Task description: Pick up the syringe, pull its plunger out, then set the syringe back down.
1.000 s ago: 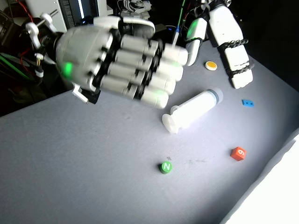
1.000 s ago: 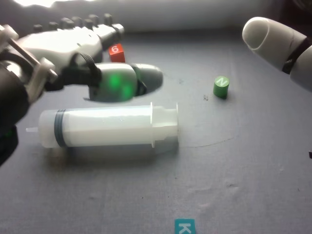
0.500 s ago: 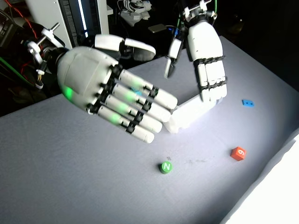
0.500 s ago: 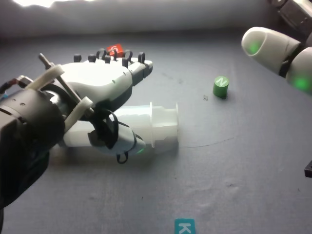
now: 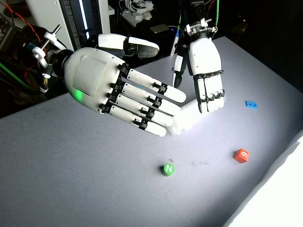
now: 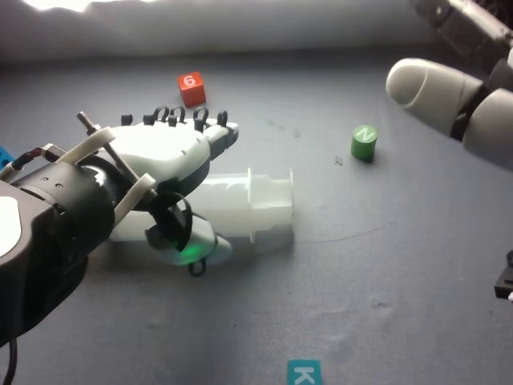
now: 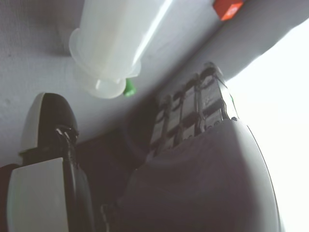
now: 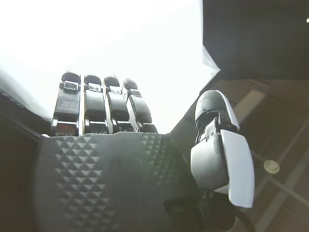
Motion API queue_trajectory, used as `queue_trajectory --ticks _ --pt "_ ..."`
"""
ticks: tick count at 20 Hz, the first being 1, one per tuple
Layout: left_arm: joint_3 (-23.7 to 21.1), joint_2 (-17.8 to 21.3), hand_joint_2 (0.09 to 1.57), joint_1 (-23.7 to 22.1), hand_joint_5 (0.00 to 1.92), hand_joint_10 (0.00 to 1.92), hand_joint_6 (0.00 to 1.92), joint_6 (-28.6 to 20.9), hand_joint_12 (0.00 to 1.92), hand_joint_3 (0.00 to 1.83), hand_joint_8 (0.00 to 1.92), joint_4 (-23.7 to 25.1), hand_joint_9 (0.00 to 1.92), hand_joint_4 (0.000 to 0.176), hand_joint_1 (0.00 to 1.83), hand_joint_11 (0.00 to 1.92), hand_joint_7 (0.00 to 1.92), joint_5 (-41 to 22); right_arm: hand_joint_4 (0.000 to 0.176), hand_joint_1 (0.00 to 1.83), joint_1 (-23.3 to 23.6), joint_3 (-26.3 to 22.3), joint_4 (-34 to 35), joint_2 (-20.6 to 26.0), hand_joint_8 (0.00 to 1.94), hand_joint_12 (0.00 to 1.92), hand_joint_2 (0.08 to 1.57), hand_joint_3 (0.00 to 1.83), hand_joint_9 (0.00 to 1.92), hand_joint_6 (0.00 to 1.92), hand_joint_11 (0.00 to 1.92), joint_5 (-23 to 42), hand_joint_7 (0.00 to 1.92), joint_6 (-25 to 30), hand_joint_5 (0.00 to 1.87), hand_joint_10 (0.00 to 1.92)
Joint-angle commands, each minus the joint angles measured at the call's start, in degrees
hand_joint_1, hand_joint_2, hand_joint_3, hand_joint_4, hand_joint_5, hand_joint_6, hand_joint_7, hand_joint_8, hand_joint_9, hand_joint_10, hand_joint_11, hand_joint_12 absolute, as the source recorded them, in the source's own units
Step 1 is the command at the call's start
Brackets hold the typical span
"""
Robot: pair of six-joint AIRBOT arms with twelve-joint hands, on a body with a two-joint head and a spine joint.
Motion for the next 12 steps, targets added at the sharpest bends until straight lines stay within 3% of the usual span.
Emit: queue_trajectory --ticks 1,7,12 --pt "0.5 -0.4 1.07 -0.2 0.0 0.0 0.0 0.0 0.0 0.01 0.0 3.5 0.0 0.0 0.91 0.0 0.0 1.0 0.0 0.0 0.6 0.1 -3.0 0.1 0.0 0.0 1.22 0.01 0.0 0.0 0.0 6.7 0.0 0.2 0.0 0.0" --pt "2.7 -2.4 1.03 2.1 0.0 0.0 0.0 -0.8 0.0 0.0 0.0 4.1 0.0 0.0 0.97 0.0 0.0 1.0 0.0 0.02 0.9 0.1 -3.0 -0.1 0.0 0.0 1.22 0.0 0.0 0.0 0.0 7.3 0.0 0.5 0.0 0.0" --pt "5.3 -4.8 1.05 5.1 0.0 0.0 0.0 -6.4 0.0 0.0 0.0 9.7 0.0 0.0 0.93 0.0 0.0 1.0 0.0 0.02 1.2 0.1 -3.0 -0.1 0.0 0.0 1.22 0.0 0.0 0.0 0.0 7.7 0.0 0.7 0.0 0.0"
